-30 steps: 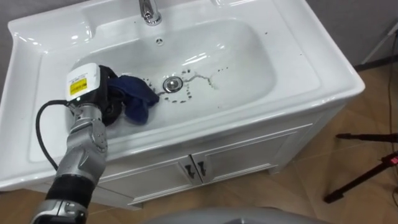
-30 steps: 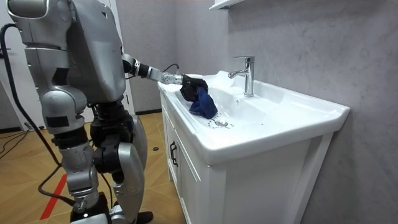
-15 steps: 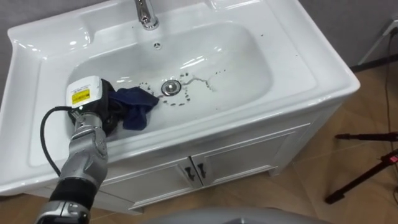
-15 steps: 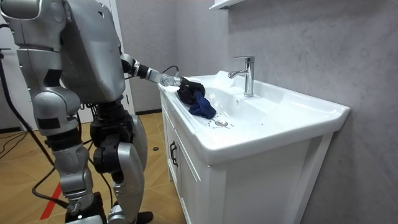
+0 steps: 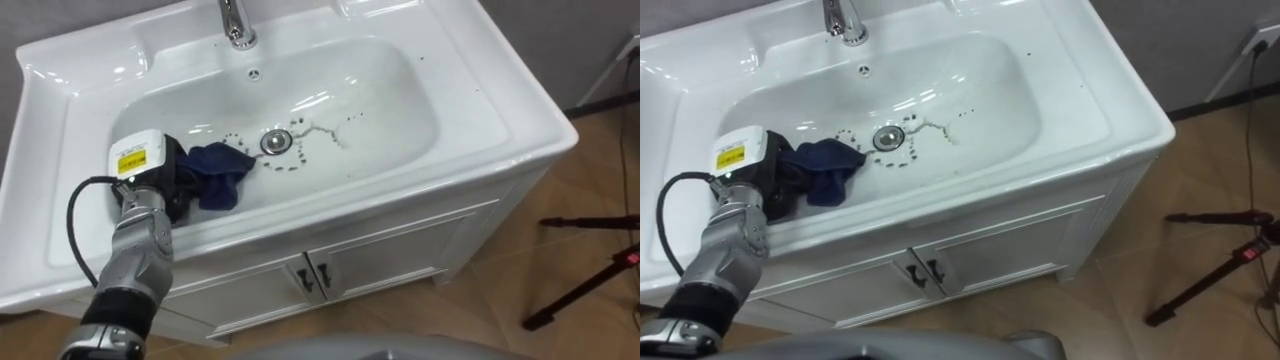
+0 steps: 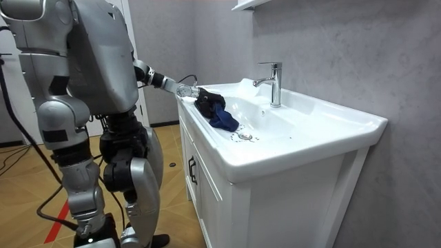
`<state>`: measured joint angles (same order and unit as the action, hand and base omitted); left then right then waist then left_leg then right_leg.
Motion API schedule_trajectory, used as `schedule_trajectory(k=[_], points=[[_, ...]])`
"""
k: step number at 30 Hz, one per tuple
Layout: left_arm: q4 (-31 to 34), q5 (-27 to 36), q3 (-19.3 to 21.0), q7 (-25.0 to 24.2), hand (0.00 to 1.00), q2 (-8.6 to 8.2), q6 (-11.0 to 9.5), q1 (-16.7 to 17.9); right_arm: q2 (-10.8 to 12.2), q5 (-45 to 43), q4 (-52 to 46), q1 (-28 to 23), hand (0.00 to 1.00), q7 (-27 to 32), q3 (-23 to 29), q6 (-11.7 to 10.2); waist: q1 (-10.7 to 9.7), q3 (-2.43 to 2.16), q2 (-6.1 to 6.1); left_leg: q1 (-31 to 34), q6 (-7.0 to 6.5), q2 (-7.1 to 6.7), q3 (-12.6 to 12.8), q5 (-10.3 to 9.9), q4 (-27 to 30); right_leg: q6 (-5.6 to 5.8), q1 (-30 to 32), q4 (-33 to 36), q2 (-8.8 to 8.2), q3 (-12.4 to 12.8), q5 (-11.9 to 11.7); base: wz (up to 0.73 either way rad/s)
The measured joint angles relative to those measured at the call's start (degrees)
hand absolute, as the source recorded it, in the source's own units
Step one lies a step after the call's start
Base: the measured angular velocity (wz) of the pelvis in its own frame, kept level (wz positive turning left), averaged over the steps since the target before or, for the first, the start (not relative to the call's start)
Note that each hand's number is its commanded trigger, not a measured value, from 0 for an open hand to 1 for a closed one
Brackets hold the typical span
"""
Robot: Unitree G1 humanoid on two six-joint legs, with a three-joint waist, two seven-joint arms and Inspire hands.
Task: Wipe basin
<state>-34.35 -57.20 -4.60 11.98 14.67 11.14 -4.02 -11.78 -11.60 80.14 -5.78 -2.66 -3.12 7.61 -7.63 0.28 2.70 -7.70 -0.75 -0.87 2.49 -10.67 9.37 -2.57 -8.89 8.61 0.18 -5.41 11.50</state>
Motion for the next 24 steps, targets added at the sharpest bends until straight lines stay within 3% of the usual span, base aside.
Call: schedule_trajectory(k=[15, 21, 24], points=[[-1.71, 2.96, 0.00, -0.30, 1.00, -2.28, -0.90, -0.37, 0.03, 0.01, -0.06, 0.56, 0.00, 0.03, 0.06, 0.03, -1.82, 0.01, -0.59, -0.42, 0.00, 0.09, 0.57, 0.00, -0.08, 0.01, -0.17, 0.07, 0.00, 0.36, 0.01, -0.01], [0.22, 3.05, 0.04, -2.81, 1.00, -2.61, -1.14, -0.40, 0.71, 0.01, -0.04, 0.57, 0.00, -0.08, 1.03, 0.00, -2.06, 0.00, -0.93, -0.34, 0.00, 0.15, 0.61, 0.00, -0.09, 0.04, -0.08, 0.02, -0.04, 0.54, 0.03, 0.00], [0.22, 4.51, -0.11, -2.86, 1.00, -2.69, -1.15, -0.42, 0.69, 0.06, -0.30, 0.20, 0.00, -0.32, 1.00, -0.10, -3.37, 0.03, -1.03, -0.39, 0.00, 0.16, 0.61, 0.00, -0.13, 0.05, -0.18, 0.10, -0.07, 0.55, 0.02, 0.00]])
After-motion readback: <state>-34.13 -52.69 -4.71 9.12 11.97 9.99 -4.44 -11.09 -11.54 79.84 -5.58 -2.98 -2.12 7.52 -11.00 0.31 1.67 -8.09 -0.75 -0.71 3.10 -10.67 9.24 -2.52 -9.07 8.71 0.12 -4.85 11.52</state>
